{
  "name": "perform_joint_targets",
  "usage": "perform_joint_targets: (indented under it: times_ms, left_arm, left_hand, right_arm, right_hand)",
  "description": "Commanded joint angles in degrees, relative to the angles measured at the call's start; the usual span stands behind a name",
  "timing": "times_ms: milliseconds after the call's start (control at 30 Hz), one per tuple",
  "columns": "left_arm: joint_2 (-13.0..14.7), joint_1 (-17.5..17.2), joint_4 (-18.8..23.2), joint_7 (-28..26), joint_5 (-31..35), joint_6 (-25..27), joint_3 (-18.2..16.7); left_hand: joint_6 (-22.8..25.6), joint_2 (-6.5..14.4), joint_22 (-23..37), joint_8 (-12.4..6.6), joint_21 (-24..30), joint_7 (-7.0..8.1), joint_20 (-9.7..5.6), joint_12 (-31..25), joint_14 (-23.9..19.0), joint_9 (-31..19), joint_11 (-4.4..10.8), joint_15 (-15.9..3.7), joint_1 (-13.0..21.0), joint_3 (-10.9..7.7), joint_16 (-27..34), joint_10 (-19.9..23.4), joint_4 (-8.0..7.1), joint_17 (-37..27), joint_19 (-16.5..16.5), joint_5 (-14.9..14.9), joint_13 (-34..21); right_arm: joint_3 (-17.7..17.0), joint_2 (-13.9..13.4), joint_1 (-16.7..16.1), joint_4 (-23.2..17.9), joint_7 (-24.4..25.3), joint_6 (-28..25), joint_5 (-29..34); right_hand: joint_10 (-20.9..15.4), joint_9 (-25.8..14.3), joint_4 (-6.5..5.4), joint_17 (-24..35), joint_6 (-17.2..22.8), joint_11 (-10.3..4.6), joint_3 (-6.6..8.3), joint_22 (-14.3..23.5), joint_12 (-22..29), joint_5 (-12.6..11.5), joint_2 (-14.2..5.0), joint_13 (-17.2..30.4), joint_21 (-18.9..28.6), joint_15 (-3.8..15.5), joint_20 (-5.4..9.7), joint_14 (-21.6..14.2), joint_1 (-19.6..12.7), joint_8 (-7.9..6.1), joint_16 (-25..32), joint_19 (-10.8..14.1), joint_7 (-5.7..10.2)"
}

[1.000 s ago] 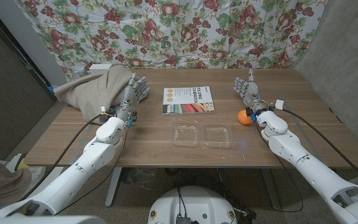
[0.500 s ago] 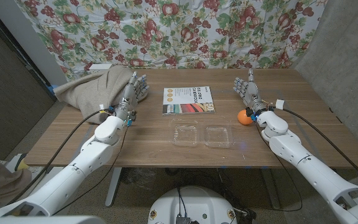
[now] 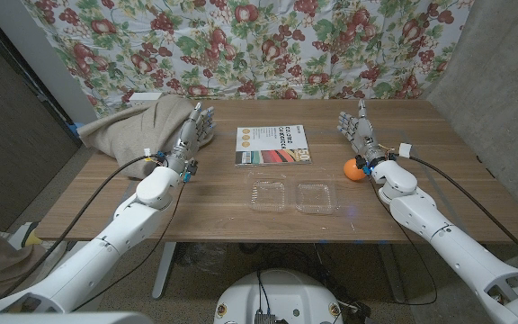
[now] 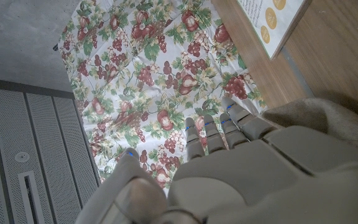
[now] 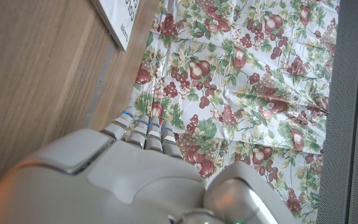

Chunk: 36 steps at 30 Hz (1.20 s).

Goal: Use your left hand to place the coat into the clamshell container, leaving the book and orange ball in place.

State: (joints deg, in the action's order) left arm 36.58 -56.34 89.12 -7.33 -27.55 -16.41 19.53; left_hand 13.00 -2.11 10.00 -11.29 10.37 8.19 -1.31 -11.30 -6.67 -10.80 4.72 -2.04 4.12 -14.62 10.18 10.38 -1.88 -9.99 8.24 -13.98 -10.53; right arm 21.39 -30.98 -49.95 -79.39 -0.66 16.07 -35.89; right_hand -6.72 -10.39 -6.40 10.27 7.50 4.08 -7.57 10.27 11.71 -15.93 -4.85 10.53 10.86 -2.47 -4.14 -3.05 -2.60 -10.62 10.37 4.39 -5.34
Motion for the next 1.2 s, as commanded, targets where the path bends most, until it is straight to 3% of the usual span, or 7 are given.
perform_joint_targets:
  times_ms: [33, 67, 167, 400, 567, 867, 1200]
  left_arm:
    - [0.76, -0.50, 1.35, -0.51, 1.20, 0.40, -0.13]
    - [0.84, -0.50, 1.43, -0.33, 1.09, 0.52, -0.12]
    - [0.74, -0.47, 1.45, -0.43, 1.13, 0.60, -0.10]
    - [1.01, -0.53, 1.99, -1.03, 1.90, 1.08, -0.09]
    - [1.92, -0.87, 3.86, -2.86, 4.21, 2.28, -0.06]
    - [2.44, -1.20, 5.49, -4.95, 6.60, 3.70, -0.08]
    - [3.52, -1.83, 7.50, -7.29, 9.87, 5.19, -0.36]
  left_hand:
    - [0.66, 0.00, 0.23, -0.51, -0.04, 0.20, 1.90, -0.27, 0.25, -0.15, 0.49, -2.84, 0.38, 0.07, 0.29, 0.51, 0.36, -0.24, -0.60, -0.36, -0.25]
    - [0.60, 0.01, 0.25, -0.43, 0.14, 0.27, 4.49, -0.28, 0.34, -0.16, 0.38, -2.53, 0.30, 0.12, 0.36, 0.59, 0.44, -0.26, -0.88, -0.33, -0.25]
    - [0.45, 0.03, 0.26, -0.33, 0.24, 0.73, 5.62, -0.28, 0.34, -0.17, 0.66, -2.25, 0.24, 0.14, 0.42, 0.61, 0.49, -0.27, -1.02, -0.31, -0.26]
    - [0.40, 0.05, 0.27, -0.29, 0.20, 0.89, 6.55, -0.33, 0.32, -0.17, 0.87, -2.00, 0.16, 0.18, 0.47, 0.77, 0.53, -0.28, -1.52, -0.28, -0.26]
    - [0.37, 0.06, 0.28, -0.27, 0.12, 1.01, 6.29, -0.34, 0.44, -0.17, 0.84, -1.88, 0.12, 0.20, 0.45, 0.85, 0.56, -0.29, -1.99, -0.28, -0.27]
    - [0.57, 0.12, 0.32, -0.32, -0.18, 1.34, 7.43, -0.34, 1.23, -0.18, 1.04, -0.99, -0.03, 0.25, 0.27, 0.96, 0.64, -0.31, -3.99, -0.25, -0.27]
    - [1.51, 0.19, 0.34, -0.63, -0.11, 1.36, 7.82, -0.45, 1.74, -0.17, 1.17, -0.84, -0.11, 0.27, 0.22, 1.33, 0.70, -0.32, -4.75, -0.24, -0.27]
  right_arm:
    - [0.26, -0.23, 0.41, -0.25, -0.65, -0.19, 0.14]
    - [0.28, -0.27, 0.45, -0.27, -0.67, -0.26, 0.15]
    - [0.28, -0.27, 0.58, -0.17, -0.72, -0.37, 0.12]
    - [0.37, -0.19, 1.01, 0.35, -1.15, -0.35, 0.08]
    - [0.29, -0.34, 1.19, 0.46, -1.42, -0.29, 0.04]
    - [0.34, -0.47, 1.58, 0.87, -1.55, -0.11, 0.40]
    - [0.35, -0.60, 1.84, 1.00, -1.76, 0.10, 0.62]
  right_hand:
    - [-0.13, -0.19, 0.35, 0.20, 0.00, -0.77, 0.08, 0.10, 0.21, -0.29, -0.58, 0.24, 0.12, -0.51, -1.36, 0.16, -0.57, -0.17, 0.02, -0.19, 0.85]
    - [-0.11, -0.19, 0.35, 0.21, 0.01, -0.76, 0.08, 0.10, 0.20, -0.29, -0.58, 0.24, 0.12, -0.54, -1.38, 0.18, -0.57, -0.18, 0.02, -0.20, 0.89]
    - [-0.07, -0.19, 0.36, 0.21, -0.03, -0.97, 0.09, 0.11, 0.20, -0.28, -0.57, 0.24, 0.14, -0.75, -1.54, 0.31, -0.57, -0.17, 0.00, -0.21, 0.96]
    - [-0.06, -0.20, 0.38, 0.22, -0.09, -1.06, 0.13, 0.12, 0.24, -0.26, -0.59, 0.25, 0.13, -1.09, -1.83, 0.40, -0.58, -0.17, 0.03, -0.38, 1.28]
    - [-0.02, -0.20, 0.39, 0.23, -0.10, -1.11, 0.15, 0.13, 0.24, -0.25, -0.59, 0.25, 0.14, -1.19, -1.79, 0.46, -0.59, -0.18, 0.04, -0.44, 1.31]
    - [-0.39, -0.20, 0.43, 0.22, 0.15, -0.09, 0.20, 0.14, 0.41, -0.23, -0.55, 0.23, 0.21, -1.83, -1.64, 0.61, -0.61, -0.29, 0.06, -0.48, 1.19]
    - [-0.32, -0.20, 0.46, 0.22, 0.28, -0.04, 0.26, 0.14, 0.40, -0.22, -0.56, 0.21, 0.22, -1.98, -1.45, 0.80, -0.65, -0.33, 0.05, -0.60, 1.46]
